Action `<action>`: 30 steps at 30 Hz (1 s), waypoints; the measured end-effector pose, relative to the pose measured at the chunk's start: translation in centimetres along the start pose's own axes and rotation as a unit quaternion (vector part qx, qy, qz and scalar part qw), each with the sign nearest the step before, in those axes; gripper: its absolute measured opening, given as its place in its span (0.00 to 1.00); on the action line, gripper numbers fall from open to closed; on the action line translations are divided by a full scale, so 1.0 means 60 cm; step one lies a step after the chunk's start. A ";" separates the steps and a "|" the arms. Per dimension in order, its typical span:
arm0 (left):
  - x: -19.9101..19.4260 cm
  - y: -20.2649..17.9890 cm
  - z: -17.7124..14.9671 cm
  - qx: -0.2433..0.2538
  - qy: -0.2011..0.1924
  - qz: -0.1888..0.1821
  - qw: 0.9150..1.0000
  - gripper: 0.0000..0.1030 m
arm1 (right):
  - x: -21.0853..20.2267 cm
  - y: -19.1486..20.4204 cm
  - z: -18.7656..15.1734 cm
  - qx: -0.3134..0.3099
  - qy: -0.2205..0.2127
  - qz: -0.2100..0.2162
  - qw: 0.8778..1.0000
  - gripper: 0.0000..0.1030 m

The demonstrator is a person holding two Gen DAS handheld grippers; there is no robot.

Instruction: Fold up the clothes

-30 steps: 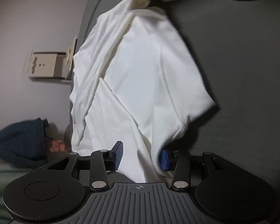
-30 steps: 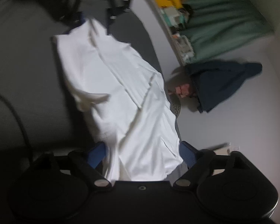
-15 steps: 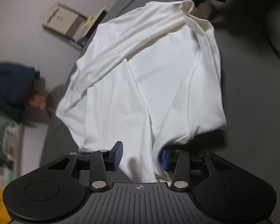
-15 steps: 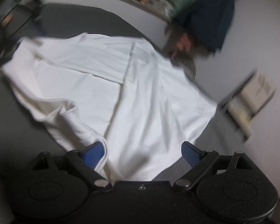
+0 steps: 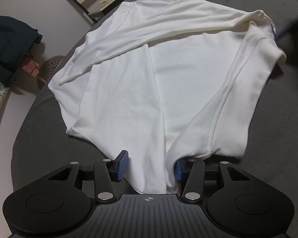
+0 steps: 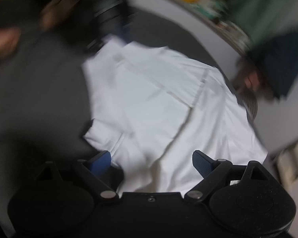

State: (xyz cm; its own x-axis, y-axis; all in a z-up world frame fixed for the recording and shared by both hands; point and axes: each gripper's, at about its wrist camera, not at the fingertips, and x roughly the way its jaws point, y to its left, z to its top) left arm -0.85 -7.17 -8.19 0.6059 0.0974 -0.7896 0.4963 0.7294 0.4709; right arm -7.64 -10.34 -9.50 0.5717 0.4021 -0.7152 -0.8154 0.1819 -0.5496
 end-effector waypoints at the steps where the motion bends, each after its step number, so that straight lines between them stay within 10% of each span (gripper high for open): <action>1: -0.002 0.001 0.000 -0.001 0.000 -0.001 1.000 0.46 | 0.005 0.024 0.006 -0.029 0.008 -0.002 1.000 0.86; 6: -0.010 0.007 0.001 -0.009 -0.003 -0.004 1.000 0.46 | 0.029 0.085 0.025 -0.089 0.015 -0.084 0.992 0.99; 15: -0.022 -0.019 -0.007 0.065 -0.028 0.021 0.997 0.46 | 0.067 0.089 0.010 -0.173 0.053 -0.197 0.964 0.88; 18: -0.029 -0.070 -0.022 0.199 -0.052 0.073 0.976 0.47 | 0.060 0.085 0.007 -0.171 0.036 -0.205 0.963 0.69; 23: -0.023 -0.136 -0.059 0.379 -0.080 0.139 0.912 0.67 | 0.039 0.078 0.010 -0.147 0.002 -0.211 0.966 0.55; 30: -0.033 -0.138 -0.041 0.386 -0.103 0.111 0.910 0.67 | -0.014 0.002 0.017 0.056 -0.038 -0.141 0.988 0.12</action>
State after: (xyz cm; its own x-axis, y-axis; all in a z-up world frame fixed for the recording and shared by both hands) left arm -7.71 -11.73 -11.49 0.8083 -0.0023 -0.5888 0.5888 0.0057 0.8083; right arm -8.29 -9.71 -8.52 0.7727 0.3859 -0.5040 -0.6319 0.3924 -0.6684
